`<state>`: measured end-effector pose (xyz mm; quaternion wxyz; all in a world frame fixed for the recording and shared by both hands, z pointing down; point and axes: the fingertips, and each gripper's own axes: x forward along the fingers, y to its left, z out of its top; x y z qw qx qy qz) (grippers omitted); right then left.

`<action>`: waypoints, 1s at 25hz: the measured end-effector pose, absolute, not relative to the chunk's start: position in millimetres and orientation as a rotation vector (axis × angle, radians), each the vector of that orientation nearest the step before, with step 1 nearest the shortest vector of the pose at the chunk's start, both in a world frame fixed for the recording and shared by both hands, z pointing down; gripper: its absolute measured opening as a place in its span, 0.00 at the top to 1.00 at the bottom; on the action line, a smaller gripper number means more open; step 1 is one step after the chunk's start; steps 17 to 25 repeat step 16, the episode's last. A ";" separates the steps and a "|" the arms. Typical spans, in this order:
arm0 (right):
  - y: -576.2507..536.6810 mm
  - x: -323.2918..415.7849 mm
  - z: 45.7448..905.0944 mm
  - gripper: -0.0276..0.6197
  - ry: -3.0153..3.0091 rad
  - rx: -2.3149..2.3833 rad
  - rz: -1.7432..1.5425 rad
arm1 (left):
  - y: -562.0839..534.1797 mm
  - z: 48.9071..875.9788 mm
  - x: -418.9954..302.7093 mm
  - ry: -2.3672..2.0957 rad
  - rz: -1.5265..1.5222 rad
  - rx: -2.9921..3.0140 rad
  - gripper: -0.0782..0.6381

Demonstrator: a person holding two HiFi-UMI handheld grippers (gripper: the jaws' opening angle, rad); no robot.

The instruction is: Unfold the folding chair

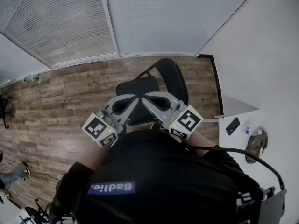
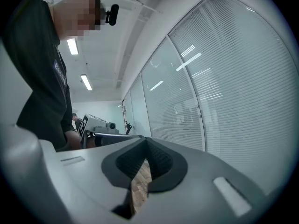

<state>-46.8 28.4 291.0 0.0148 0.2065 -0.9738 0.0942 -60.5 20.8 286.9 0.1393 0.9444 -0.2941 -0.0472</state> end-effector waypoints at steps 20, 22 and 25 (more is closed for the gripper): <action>29.3 -56.8 297.8 0.95 -3.016 0.628 0.335 | 25.3 289.6 -70.3 -0.872 -0.131 2.714 0.88; 29.3 -56.8 297.8 0.95 -3.016 0.628 0.335 | 25.3 289.6 -70.3 -0.872 -0.131 2.714 0.88; 29.3 -56.8 297.8 0.95 -3.016 0.628 0.335 | 25.3 289.6 -70.3 -0.872 -0.131 2.714 0.88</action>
